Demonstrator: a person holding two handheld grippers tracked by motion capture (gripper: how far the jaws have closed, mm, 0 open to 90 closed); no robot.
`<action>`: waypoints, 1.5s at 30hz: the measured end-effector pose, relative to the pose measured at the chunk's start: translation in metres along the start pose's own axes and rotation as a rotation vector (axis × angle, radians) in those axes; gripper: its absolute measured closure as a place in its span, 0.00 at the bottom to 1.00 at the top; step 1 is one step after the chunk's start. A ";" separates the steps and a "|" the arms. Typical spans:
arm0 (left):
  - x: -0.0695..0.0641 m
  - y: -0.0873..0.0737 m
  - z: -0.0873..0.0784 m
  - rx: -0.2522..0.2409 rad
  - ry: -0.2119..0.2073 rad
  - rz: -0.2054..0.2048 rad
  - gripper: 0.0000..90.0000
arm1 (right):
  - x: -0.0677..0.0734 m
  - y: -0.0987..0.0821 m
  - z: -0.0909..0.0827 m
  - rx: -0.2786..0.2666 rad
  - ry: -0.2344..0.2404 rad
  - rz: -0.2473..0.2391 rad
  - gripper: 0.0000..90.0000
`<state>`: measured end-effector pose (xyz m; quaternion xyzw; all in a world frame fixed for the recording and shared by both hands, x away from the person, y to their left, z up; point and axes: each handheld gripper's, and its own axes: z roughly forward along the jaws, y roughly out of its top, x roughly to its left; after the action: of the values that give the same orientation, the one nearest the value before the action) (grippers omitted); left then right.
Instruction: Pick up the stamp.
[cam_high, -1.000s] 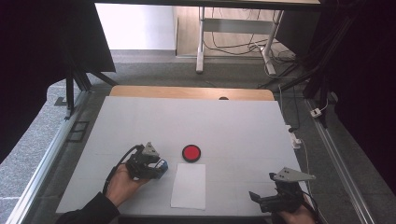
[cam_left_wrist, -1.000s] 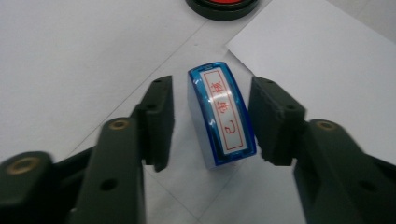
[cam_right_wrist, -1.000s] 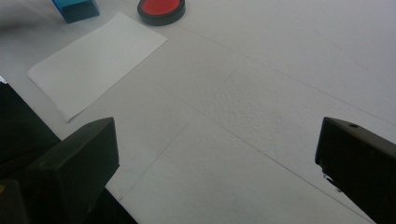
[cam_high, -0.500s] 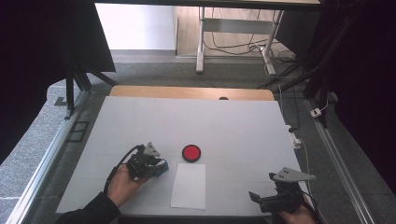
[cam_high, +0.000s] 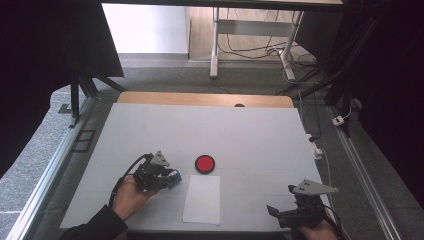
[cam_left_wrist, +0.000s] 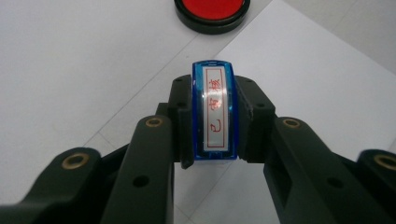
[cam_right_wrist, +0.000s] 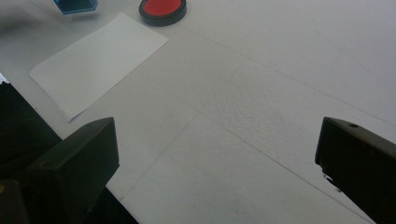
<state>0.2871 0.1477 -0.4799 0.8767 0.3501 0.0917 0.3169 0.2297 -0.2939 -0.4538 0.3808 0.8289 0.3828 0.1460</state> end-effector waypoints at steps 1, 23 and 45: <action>0.001 0.000 -0.001 -0.008 -0.009 -0.009 0.78 | 0.000 0.000 0.000 -0.001 0.000 0.000 0.00; -0.004 0.022 -0.036 -0.149 -0.123 0.076 0.78 | -0.001 0.000 -0.001 -0.006 -0.001 0.006 0.00; -0.007 0.049 -0.044 -0.271 -0.284 0.138 0.78 | 0.000 0.000 -0.001 -0.012 -0.001 0.002 0.00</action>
<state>0.2927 0.1377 -0.4141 0.8522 0.2254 0.0352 0.4709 0.2295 -0.2944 -0.4529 0.3811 0.8260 0.3879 0.1483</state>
